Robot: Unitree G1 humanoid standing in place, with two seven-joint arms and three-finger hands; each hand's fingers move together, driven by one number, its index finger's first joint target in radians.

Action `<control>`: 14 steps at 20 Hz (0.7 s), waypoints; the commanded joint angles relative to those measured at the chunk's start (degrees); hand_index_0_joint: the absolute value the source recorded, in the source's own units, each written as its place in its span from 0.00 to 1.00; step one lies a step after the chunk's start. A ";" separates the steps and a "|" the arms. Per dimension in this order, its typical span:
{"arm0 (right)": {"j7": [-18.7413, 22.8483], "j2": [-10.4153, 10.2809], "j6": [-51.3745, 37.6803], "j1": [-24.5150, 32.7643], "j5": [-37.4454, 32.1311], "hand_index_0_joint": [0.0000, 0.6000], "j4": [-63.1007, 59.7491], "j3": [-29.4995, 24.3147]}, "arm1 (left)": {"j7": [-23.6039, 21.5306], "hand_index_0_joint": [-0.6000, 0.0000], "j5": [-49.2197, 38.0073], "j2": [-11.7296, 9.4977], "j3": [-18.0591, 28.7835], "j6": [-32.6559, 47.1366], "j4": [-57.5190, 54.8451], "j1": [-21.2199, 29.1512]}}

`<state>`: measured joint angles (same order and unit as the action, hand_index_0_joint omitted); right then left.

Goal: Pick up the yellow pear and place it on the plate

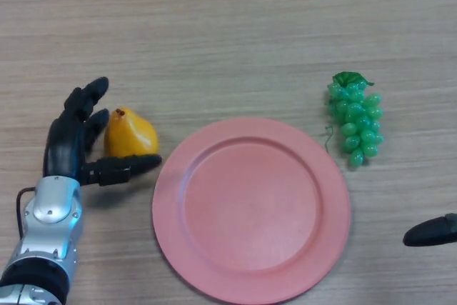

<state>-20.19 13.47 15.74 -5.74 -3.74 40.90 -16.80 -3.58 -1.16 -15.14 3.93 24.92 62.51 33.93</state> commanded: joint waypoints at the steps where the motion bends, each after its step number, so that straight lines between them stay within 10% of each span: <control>1: 2.79 1.31 -5.98 1.71 0.15 0.00 4.02 -1.20 | -2.26 0.00 2.41 -3.40 0.69 10.25 -2.20 4.21; 11: 3.49 0.94 -2.94 1.97 -4.85 0.00 6.78 -1.26 | -9.11 0.00 8.77 -4.59 0.56 5.23 -25.44 -2.96; 14: 3.93 1.37 -2.85 2.29 -4.86 0.00 6.62 -1.09 | -4.14 0.00 7.26 -2.32 -0.60 -4.41 -42.64 -8.68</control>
<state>-18.48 13.42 17.97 -4.77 -6.58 44.00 -15.10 -7.63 6.24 -15.63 2.77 15.15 20.38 22.26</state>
